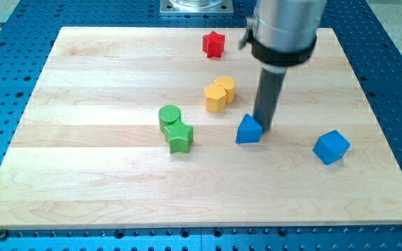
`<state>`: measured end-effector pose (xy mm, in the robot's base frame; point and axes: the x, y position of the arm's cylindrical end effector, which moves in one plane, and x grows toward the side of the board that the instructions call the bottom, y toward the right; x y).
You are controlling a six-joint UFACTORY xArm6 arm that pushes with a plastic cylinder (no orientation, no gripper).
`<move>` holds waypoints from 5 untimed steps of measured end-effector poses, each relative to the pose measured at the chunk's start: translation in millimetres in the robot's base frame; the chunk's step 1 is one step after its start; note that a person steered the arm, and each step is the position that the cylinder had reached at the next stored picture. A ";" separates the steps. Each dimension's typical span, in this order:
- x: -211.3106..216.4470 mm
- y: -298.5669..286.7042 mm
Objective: Push the triangle into the cube
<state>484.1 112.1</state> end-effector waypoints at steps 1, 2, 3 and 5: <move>-13.3 -10.3; -42.9 -21.5; -13.1 -71.0; 29.0 15.1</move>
<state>513.2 127.2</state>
